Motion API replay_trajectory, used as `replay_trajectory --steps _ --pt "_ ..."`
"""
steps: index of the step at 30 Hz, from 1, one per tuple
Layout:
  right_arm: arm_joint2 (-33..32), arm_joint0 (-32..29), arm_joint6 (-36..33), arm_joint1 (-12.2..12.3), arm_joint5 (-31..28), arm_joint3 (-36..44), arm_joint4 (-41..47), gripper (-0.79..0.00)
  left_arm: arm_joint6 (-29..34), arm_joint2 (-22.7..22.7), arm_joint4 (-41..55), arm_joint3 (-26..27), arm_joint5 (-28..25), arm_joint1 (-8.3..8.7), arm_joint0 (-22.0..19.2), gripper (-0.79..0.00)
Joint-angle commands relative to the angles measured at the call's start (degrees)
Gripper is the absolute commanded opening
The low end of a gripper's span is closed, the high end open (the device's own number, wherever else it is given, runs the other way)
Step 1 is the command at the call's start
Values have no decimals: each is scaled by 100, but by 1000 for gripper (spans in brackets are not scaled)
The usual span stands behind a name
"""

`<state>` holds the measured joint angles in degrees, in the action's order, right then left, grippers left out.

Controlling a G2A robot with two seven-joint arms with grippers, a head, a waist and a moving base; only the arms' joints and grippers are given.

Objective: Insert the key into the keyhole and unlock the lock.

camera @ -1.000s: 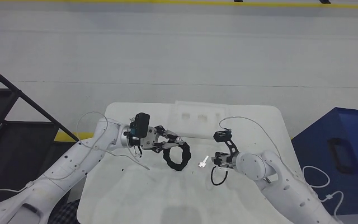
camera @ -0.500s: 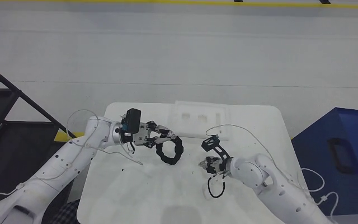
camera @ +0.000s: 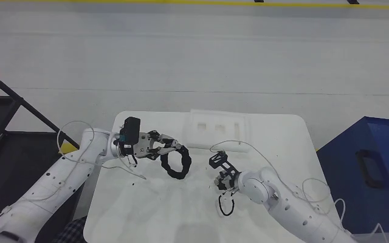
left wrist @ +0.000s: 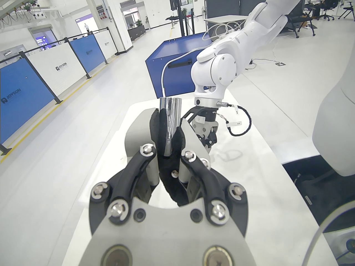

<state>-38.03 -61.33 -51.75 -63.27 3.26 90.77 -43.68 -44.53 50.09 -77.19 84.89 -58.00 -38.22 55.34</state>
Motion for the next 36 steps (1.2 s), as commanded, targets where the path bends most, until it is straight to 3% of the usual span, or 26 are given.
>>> replay_trajectory --steps 1,11,36 --pt "54 55 -39 -41 0 -75 -3 -517 23 78 15 47 0 35 62 -785" --pt "272 227 -202 -220 28 -396 -62 -517 124 348 126 186 0 136 343 -785" --pt "237 236 94 -439 132 -552 -478 -579 127 353 129 187 0 137 350 -785"
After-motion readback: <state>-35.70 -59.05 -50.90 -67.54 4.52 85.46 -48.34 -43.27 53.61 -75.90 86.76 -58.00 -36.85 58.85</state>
